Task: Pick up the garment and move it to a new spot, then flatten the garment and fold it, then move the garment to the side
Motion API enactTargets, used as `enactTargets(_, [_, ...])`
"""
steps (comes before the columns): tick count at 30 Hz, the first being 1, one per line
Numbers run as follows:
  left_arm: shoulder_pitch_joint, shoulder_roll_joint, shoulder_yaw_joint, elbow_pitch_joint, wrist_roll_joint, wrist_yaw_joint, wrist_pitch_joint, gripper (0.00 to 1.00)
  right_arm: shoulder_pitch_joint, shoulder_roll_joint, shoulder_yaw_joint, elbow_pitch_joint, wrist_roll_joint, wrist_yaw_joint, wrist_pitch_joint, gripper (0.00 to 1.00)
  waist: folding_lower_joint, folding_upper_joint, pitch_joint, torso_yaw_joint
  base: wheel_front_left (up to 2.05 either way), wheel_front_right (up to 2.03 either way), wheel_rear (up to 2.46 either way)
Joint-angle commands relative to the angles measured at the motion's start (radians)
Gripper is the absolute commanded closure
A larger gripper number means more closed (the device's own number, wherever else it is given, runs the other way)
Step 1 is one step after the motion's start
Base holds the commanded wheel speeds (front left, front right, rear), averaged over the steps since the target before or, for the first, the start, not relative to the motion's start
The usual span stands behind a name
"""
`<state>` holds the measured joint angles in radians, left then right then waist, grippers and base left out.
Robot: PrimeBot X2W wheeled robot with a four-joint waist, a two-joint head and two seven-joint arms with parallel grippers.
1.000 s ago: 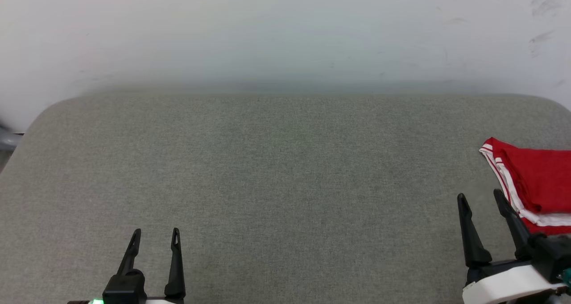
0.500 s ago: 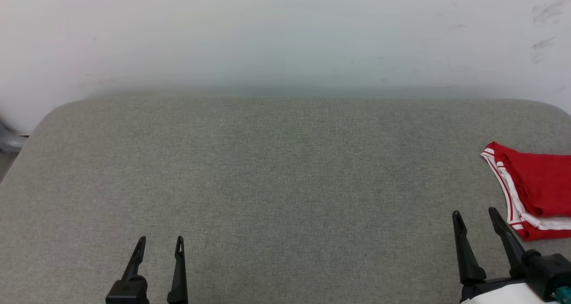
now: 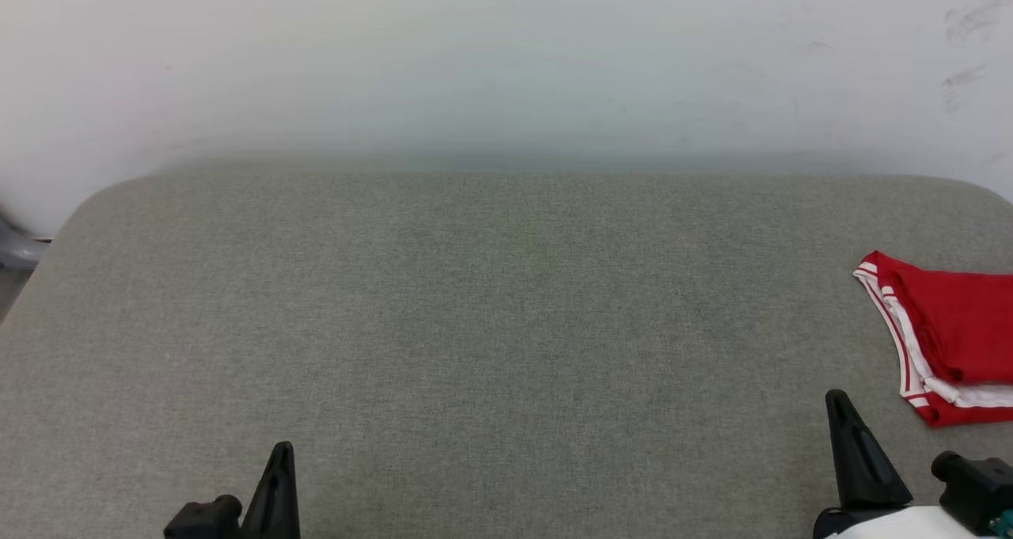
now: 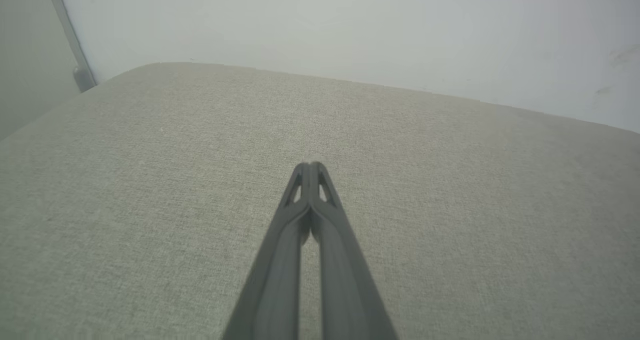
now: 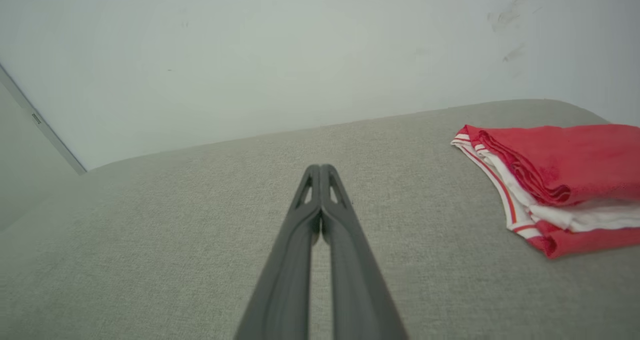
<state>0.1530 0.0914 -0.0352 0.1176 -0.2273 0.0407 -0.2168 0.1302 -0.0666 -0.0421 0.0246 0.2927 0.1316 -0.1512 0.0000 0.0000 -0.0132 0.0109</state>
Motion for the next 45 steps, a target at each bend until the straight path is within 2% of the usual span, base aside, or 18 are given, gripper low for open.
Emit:
enactTargets(1, [-0.03, 0.003, 0.008, -0.012, -0.035, -0.009, 0.006, 1.0, -0.026, -0.007, 0.0, -0.009, 0.039, 0.0, 0.003, 1.0, 0.0, 0.0, 0.0, 0.0, 0.0, 0.0, 0.0])
enactTargets(4, [-0.04, 0.001, 0.014, -0.006, -0.094, -0.016, 0.02, 1.0, -0.037, -0.009, 0.0, 0.002, 0.098, 0.0, 0.012, 1.0, 0.0, 0.0, 0.001, 0.0, 0.0, 0.0, 0.0])
enactTargets(5, [-0.05, -0.001, 0.02, -0.001, -0.151, -0.023, 0.034, 1.0, -0.046, -0.01, 0.0, 0.012, 0.155, 0.0, 0.021, 1.0, 0.0, 0.0, 0.001, -0.001, 0.0, 0.0, 0.0])
enactTargets(17, [-0.087, -0.008, 0.041, 0.02, -0.36, -0.048, 0.084, 1.0, -0.08, -0.014, -0.001, 0.046, 0.361, 0.0, 0.053, 1.0, 0.0, 0.0, 0.003, -0.002, 0.0, 0.0, 0.0])
enactTargets(45, [-0.157, -0.021, 0.084, 0.06, -0.753, -0.096, 0.179, 1.0, -0.144, -0.016, -0.012, 0.111, 0.743, -0.001, 0.122, 1.0, 0.0, 0.0, 0.007, -0.004, 0.0, 0.0, 0.0])
